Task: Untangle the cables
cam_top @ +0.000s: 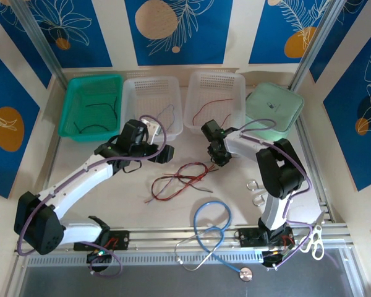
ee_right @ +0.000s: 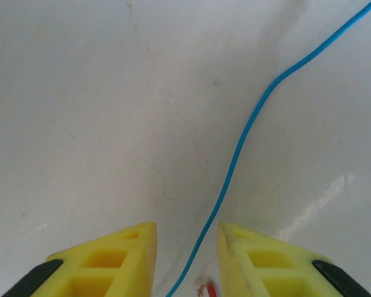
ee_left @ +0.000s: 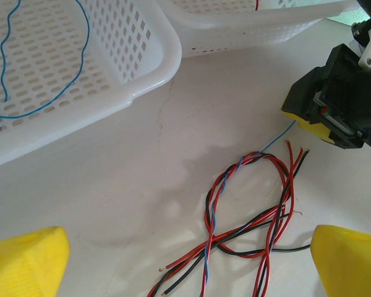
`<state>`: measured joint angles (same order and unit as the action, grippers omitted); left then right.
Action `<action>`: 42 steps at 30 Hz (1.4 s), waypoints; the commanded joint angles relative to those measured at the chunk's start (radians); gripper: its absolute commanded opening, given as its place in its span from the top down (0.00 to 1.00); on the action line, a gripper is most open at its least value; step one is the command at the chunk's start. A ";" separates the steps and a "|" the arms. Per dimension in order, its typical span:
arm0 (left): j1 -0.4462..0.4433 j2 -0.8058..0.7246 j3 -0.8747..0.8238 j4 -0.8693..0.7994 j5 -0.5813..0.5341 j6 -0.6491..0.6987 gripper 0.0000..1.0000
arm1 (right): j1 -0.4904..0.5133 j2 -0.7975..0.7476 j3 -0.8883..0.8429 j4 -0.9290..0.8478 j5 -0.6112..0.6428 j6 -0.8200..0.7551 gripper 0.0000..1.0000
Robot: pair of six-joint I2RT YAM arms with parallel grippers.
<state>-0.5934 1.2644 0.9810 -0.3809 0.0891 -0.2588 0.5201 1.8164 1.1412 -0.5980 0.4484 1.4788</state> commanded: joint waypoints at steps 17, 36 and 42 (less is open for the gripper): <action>-0.006 -0.023 0.085 -0.048 0.017 0.041 0.01 | -0.020 -0.002 -0.023 0.049 -0.027 0.054 0.95; -0.172 -0.027 0.165 0.003 0.049 0.075 0.08 | 0.002 -0.472 -0.245 0.277 -0.059 0.030 1.00; -0.172 0.005 0.231 -0.005 0.042 0.057 0.09 | -0.007 -0.550 -0.262 0.454 -0.116 -0.098 1.00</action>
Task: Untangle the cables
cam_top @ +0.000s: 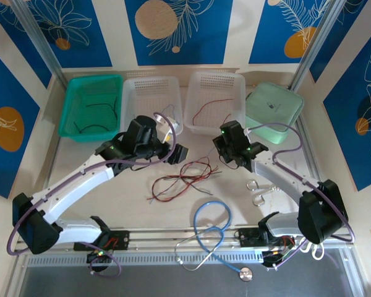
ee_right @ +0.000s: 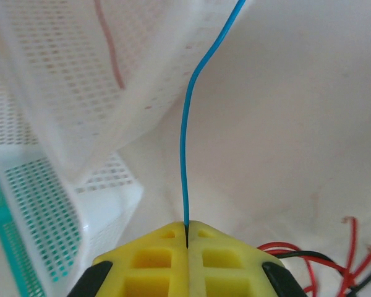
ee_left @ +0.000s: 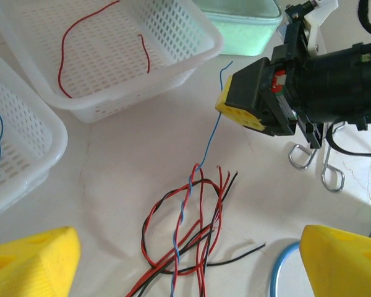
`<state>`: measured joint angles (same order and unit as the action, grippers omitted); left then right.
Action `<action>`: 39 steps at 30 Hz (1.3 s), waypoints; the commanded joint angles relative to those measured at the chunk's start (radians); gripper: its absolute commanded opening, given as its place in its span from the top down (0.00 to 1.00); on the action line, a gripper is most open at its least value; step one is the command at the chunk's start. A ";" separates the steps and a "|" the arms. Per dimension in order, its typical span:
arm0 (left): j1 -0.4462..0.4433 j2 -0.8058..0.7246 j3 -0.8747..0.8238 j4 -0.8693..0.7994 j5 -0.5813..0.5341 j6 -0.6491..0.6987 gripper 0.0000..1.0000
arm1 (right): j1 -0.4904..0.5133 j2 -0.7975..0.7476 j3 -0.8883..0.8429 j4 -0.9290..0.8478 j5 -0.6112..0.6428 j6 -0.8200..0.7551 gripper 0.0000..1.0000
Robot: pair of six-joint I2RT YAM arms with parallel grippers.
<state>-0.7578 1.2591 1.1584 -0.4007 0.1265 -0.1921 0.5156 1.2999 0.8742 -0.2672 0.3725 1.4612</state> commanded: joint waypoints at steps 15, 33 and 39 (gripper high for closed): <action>0.021 0.063 0.217 0.009 -0.007 -0.082 0.09 | 0.018 -0.033 0.238 0.185 -0.202 -0.126 1.00; 0.209 0.114 0.211 0.242 0.331 -0.429 0.12 | -0.013 -0.107 0.245 0.302 -0.352 -0.323 1.00; 0.301 0.091 0.086 0.417 0.392 -0.585 0.09 | -0.083 -0.091 0.217 0.438 -0.558 -0.386 1.00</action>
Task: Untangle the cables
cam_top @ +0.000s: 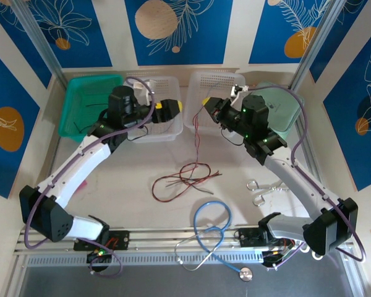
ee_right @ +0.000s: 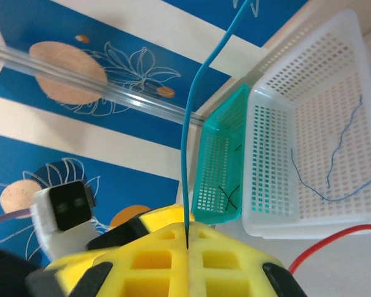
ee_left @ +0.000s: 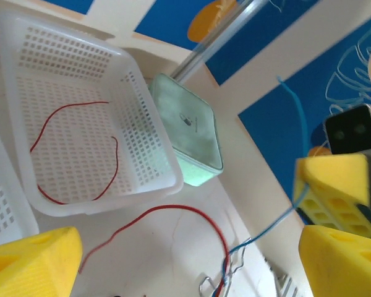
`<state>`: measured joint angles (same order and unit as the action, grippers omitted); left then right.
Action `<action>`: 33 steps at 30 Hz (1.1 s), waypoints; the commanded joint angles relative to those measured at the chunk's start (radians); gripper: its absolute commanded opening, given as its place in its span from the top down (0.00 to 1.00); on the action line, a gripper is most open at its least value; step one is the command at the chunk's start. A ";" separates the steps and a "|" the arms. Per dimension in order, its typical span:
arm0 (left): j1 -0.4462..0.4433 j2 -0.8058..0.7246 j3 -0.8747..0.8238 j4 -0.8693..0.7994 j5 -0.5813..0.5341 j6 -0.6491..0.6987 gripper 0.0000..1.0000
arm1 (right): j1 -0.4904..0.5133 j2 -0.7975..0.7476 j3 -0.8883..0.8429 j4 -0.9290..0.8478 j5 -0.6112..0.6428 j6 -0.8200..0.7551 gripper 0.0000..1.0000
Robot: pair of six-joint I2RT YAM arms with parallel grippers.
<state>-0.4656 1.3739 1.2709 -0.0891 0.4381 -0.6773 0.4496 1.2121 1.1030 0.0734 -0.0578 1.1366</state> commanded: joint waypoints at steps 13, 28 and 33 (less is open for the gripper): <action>0.004 0.004 -0.099 0.185 0.164 -0.214 0.08 | -0.028 0.019 -0.008 0.154 -0.224 -0.139 1.00; -0.137 -0.070 -0.016 0.014 -0.001 0.269 0.19 | -0.026 0.060 0.045 0.130 -0.292 -0.146 1.00; -0.156 -0.032 0.024 0.012 0.010 0.277 0.22 | -0.013 0.074 0.063 0.129 -0.308 -0.148 1.00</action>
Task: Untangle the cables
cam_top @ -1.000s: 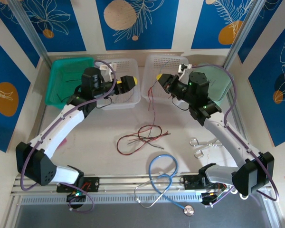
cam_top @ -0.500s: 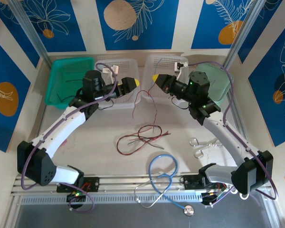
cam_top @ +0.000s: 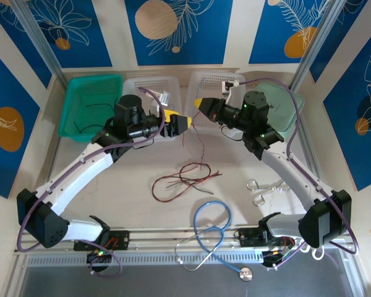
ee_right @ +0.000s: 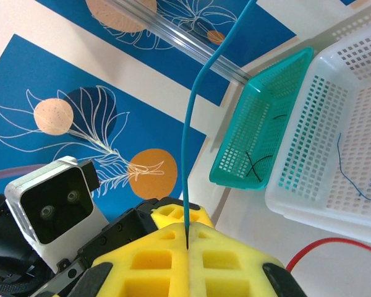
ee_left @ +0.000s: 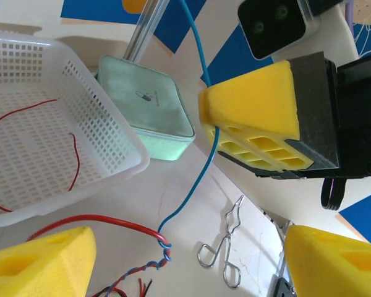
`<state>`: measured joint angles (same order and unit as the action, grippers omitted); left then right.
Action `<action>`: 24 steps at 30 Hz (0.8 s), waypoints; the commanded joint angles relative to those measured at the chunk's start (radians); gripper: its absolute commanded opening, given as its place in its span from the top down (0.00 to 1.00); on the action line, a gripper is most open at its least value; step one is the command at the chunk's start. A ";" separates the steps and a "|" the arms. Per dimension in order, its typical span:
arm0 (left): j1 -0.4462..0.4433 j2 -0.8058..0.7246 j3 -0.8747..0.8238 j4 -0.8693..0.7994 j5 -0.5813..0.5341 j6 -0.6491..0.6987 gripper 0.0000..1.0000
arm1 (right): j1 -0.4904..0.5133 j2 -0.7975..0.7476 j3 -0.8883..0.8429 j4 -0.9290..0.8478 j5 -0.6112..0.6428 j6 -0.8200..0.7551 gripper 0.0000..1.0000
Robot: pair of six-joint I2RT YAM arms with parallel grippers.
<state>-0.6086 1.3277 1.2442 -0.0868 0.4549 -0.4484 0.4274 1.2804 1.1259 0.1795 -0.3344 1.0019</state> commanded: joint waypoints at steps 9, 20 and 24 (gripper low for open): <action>-0.038 0.078 0.144 -0.025 0.005 0.059 0.36 | 0.030 0.012 0.051 0.030 -0.040 -0.016 1.00; -0.061 0.079 0.132 -0.042 -0.022 0.059 0.67 | 0.031 0.013 0.069 0.031 -0.048 -0.009 1.00; -0.062 0.080 0.136 -0.041 -0.033 0.052 0.98 | 0.031 0.011 0.072 0.029 -0.056 -0.013 1.00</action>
<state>-0.6605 1.4086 1.3598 -0.1253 0.4366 -0.3992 0.4522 1.2945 1.1664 0.1944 -0.3679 1.0019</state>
